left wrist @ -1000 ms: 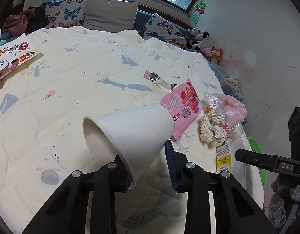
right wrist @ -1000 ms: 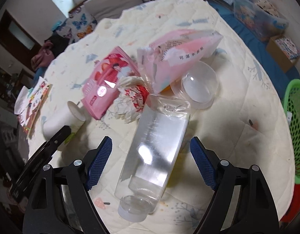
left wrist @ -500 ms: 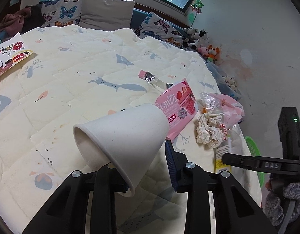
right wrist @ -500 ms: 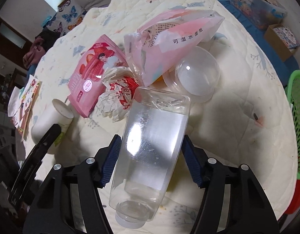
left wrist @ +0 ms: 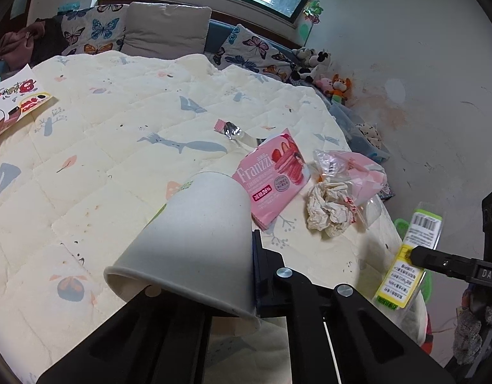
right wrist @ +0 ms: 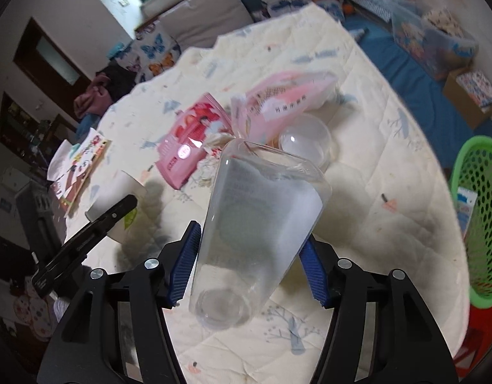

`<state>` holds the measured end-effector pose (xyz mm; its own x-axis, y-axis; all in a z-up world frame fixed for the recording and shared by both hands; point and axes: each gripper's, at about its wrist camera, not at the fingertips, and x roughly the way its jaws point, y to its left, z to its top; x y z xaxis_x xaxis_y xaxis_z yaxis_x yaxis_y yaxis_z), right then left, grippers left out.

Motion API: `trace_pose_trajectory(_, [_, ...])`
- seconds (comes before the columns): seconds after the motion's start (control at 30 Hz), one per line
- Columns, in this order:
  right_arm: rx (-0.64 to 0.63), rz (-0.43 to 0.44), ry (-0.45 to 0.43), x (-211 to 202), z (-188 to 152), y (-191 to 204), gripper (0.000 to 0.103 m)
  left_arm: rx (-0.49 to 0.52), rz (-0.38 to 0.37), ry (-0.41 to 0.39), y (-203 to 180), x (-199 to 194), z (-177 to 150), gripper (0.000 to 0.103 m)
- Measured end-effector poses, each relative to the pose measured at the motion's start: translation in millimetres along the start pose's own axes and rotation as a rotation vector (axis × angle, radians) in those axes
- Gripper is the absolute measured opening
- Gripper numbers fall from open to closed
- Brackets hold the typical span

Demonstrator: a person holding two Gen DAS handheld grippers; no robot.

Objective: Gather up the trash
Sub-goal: 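Grasp the clear plastic bottle with the right tool while the left holds the paper cup, then drop the clear bottle into the green basket with the right tool while the left holds the cup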

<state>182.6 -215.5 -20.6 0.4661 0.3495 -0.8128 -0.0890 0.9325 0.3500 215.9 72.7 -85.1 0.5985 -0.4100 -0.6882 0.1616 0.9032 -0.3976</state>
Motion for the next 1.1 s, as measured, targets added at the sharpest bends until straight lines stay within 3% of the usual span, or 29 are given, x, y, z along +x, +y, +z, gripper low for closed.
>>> trace_pose_trajectory(0.37, [-0.009,-0.037,-0.144,-49,1,-23,0.057,0.077,-0.080,-0.020,-54,-25,3,0.004])
trace_pose_trajectory(0.53, [0.040,-0.103,-0.207,-85,5,-69,0.057,0.137,-0.142,-0.021,-95,-30,6,0.004])
trace_pose_trajectory(0.8, [0.132,-0.305,-0.275,-129,-9,-163,0.057,0.232,-0.221,0.006,-164,-15,8,0.004])
trace_pose_trajectory(1.1, [0.216,-0.443,-0.208,-104,-40,-253,0.057,0.301,-0.256,0.056,-221,13,5,0.004])
